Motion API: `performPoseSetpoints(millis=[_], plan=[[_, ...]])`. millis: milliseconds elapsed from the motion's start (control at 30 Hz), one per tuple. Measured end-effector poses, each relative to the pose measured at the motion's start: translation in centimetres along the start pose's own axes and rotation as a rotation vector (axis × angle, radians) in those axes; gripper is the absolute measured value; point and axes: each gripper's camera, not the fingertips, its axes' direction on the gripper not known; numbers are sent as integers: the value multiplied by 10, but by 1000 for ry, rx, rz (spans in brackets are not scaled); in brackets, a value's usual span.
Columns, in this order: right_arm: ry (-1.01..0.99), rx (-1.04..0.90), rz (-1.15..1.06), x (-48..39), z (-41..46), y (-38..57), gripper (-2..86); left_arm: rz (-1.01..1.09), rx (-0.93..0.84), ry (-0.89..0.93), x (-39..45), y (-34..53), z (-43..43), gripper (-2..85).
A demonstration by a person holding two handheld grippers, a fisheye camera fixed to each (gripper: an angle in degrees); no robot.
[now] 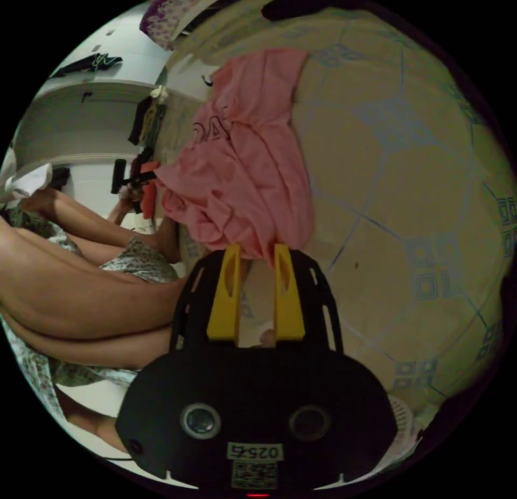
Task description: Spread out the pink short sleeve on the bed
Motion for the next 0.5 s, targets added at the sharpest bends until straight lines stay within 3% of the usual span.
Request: performPoseSetpoints(millis=[233,367,500], plan=[[66,257,-167,-64,-34,-65,172,71,238,-91,31,8,-66,47],[92,312,-175,-74,2,-124,194,166,-16,-457,48,4,-45,42],[167,299,-132,-80,79,-201,198,82,-4,-402,26,22,-53,33]])
